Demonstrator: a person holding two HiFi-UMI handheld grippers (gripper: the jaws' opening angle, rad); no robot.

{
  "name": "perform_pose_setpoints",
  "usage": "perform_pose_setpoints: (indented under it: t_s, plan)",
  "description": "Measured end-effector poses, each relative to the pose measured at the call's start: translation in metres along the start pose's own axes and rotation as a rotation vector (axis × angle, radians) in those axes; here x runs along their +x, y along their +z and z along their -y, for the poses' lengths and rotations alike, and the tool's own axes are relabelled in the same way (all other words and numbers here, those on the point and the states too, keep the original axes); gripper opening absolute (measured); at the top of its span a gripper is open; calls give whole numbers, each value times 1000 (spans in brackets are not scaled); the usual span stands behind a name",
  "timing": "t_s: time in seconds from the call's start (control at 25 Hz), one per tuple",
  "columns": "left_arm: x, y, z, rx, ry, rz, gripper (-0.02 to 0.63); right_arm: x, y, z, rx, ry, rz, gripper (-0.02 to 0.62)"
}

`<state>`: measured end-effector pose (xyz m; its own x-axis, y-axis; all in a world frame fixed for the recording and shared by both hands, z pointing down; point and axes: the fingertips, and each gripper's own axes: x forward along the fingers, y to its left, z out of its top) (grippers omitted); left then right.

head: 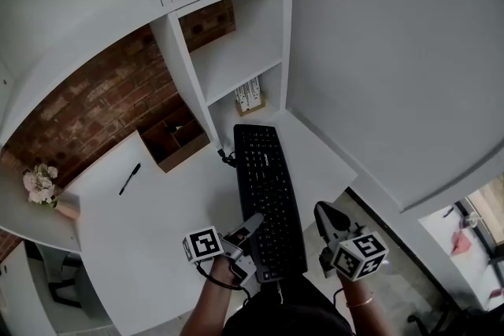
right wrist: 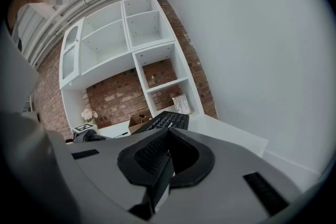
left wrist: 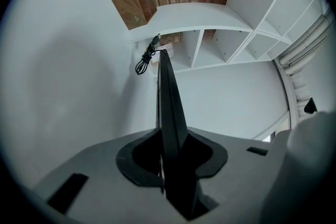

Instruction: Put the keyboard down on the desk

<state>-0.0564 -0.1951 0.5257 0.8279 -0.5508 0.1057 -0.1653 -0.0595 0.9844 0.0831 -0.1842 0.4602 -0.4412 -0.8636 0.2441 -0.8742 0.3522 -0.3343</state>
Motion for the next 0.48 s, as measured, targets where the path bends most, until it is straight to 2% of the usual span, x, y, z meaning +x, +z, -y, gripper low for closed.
perform_pose_setpoints:
  t_s: [0.12,0.24,0.48]
  plan:
    - [12,11,-9,-17,19,14,104,18,6,8,12,31,-10,5]
    - [21,22,-18,-30,34,35,104,35,5,19,-18,46,-54,5]
    - [43,37,-24,-31,34,52,104,65,9,32,1,94,-77,5]
